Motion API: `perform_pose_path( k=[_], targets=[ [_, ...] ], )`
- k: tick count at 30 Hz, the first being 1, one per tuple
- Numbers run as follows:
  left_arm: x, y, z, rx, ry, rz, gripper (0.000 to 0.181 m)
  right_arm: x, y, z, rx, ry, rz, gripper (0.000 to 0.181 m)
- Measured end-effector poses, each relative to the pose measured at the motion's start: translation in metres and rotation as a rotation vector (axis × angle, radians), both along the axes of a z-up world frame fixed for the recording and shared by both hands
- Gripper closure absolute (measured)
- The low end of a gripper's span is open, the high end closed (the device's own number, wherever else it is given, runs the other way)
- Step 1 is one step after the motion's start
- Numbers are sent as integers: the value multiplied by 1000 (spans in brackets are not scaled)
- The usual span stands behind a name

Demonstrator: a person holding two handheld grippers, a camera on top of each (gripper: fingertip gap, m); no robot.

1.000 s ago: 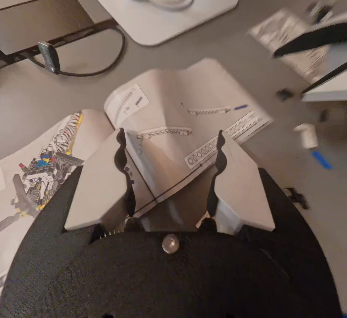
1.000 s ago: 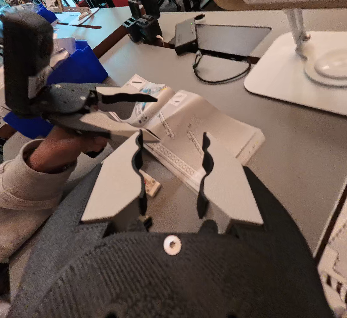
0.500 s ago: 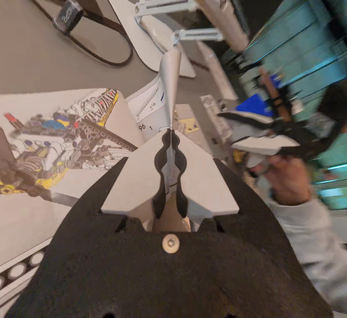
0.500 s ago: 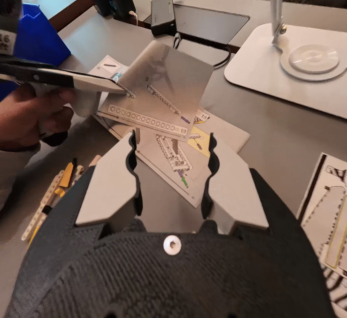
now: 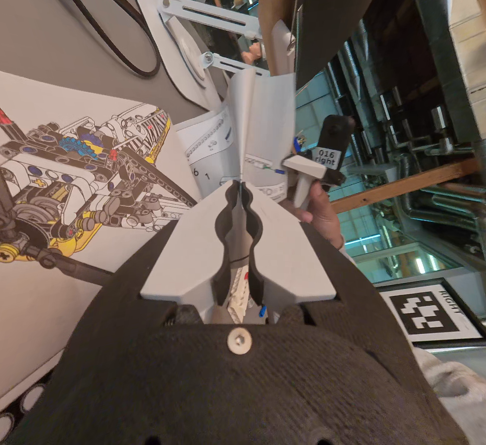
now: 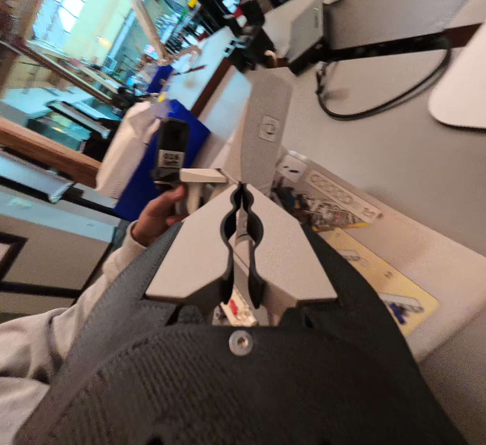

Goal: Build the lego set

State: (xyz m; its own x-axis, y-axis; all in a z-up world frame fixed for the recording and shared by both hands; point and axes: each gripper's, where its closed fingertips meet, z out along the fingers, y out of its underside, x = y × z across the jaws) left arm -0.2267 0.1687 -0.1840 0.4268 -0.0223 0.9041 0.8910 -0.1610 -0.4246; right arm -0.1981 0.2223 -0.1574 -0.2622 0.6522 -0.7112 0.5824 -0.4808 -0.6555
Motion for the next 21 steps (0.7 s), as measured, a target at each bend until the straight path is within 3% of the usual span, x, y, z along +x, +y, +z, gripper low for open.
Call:
perform_pose_path(
  k=[1,4,9,15,19,21],
  targets=[
    [-1,-1,0,-11,18,5,175,1,-4,6,-5,17,20,181],
    [-8,-7,14,34,37,37,174,0,-12,14,62,44,45,181],
    [-33,-33,46,92,157,168,149,-13,-41,30,48,63,111,181],
    [-77,-91,92,40,502,497,145,-54,-116,31,135,39,292,181],
    [-85,-123,124,48,654,664,144,-72,-165,40,72,77,435,181],
    [-85,-126,129,33,701,694,144,-71,-174,41,140,109,477,166]
  ],
)
